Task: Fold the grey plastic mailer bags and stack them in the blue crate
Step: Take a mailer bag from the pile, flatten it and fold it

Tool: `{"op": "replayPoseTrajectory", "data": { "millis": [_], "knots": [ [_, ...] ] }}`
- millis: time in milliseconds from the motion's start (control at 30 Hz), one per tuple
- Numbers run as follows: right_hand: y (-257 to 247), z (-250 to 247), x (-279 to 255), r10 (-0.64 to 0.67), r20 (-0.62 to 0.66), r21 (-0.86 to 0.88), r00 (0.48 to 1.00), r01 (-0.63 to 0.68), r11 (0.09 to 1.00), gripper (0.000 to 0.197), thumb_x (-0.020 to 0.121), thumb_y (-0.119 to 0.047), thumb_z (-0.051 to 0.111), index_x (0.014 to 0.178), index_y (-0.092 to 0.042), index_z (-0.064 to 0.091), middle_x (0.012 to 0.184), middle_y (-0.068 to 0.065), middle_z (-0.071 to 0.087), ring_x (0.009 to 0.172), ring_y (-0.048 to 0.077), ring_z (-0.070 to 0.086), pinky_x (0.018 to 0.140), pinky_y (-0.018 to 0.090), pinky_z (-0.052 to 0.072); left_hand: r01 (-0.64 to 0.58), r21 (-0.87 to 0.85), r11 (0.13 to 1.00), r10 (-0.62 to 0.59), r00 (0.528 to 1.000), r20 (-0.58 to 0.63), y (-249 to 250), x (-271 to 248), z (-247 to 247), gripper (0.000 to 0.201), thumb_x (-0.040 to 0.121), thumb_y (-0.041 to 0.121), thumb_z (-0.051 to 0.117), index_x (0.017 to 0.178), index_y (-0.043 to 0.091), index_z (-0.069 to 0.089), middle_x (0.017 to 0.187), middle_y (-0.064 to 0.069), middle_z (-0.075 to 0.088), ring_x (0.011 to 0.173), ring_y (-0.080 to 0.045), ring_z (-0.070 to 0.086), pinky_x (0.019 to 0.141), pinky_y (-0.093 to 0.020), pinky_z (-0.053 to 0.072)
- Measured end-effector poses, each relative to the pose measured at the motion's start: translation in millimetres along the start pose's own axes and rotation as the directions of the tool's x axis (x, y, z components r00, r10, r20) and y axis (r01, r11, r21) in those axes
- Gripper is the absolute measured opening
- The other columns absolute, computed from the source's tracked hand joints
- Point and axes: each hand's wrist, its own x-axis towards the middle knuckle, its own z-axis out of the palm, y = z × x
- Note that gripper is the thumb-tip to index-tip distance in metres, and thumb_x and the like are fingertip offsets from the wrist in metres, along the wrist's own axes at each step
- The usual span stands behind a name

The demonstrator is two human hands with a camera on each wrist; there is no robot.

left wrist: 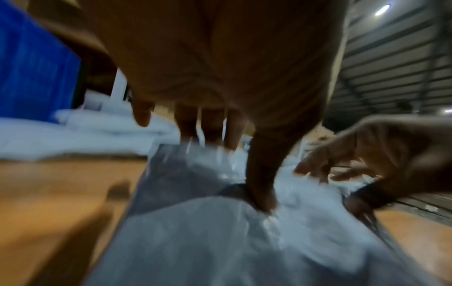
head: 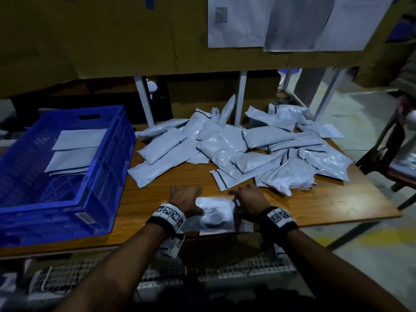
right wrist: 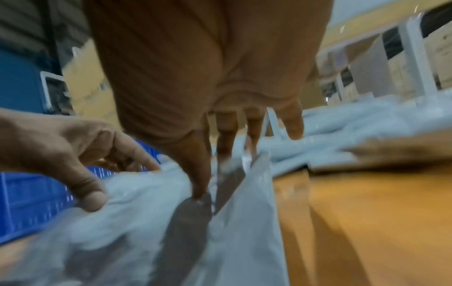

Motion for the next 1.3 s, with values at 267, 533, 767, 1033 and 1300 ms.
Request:
{"op": "replayPoseTrajectory", "data": {
  "millis": [267,533,767,1033,1300],
  "knots": [
    [-8.0,23.0,-28.6,-0.082,-0.434,-0.051,0.897,0.066,0.997,0.017,0.071,-0.028,0.069,0.085,-0.021,0.062,0.086,0.005,0.057,0.080,0.031,0.055,0.064,0.036,0.035,-0.148,0.065,0.987,0.161,0.859,-0.486,8.1,-38.1,44.4,0.032,0.065,0.039,0.077,0.089,0.021,0.068,0.090,-0.005,0.057,0.082,-0.031,0.057,0.074,-0.041,0.044],
    [-1.5,57.6,-63.3,-0.095,-0.304,0.053,0.948,0.117,0.992,0.036,0.074,-0.043,0.076,0.107,-0.031,0.070,0.109,-0.003,0.064,0.107,0.023,0.056,0.088,0.045,0.052,-0.236,-0.098,0.967,0.161,0.860,-0.485,2.5,-64.2,88.5,0.051,0.081,0.051,0.070,0.121,0.018,0.069,0.120,-0.009,0.063,0.113,-0.030,0.056,0.105,-0.053,0.044],
    [-29.1,67.7,7.6,-0.158,-0.298,0.038,0.942,0.177,0.984,0.047,0.107,-0.038,0.037,0.144,-0.015,0.055,0.158,0.007,0.045,0.150,0.026,0.034,0.120,0.056,0.027,-0.128,0.000,0.992,0.123,0.951,-0.285,22.4,-19.4,77.5,0.066,0.101,0.043,0.024,0.152,0.008,0.045,0.159,-0.013,0.041,0.151,-0.029,0.032,0.123,-0.053,0.024],
    [-24.5,90.6,17.0,-0.134,-0.178,0.014,0.975,0.139,0.990,0.064,0.108,-0.046,0.014,0.157,-0.011,0.036,0.166,0.010,0.030,0.156,0.023,0.022,0.124,0.055,0.018,-0.079,0.040,0.996,0.084,0.987,-0.137,18.9,-7.5,96.1,0.079,0.098,0.054,0.003,0.161,0.009,0.023,0.169,-0.012,0.017,0.158,-0.026,0.011,0.127,-0.050,0.008],
    [-27.6,92.5,16.7,-0.141,-0.180,-0.005,0.973,0.143,0.990,0.063,0.108,-0.046,0.018,0.157,-0.011,0.037,0.167,0.009,0.027,0.157,0.023,0.019,0.124,0.057,0.017,-0.082,0.037,0.996,0.088,0.980,-0.180,18.4,-3.8,104.3,0.070,0.102,0.052,0.019,0.157,0.011,0.036,0.165,-0.012,0.030,0.155,-0.027,0.023,0.125,-0.053,0.017]
  ]
}}
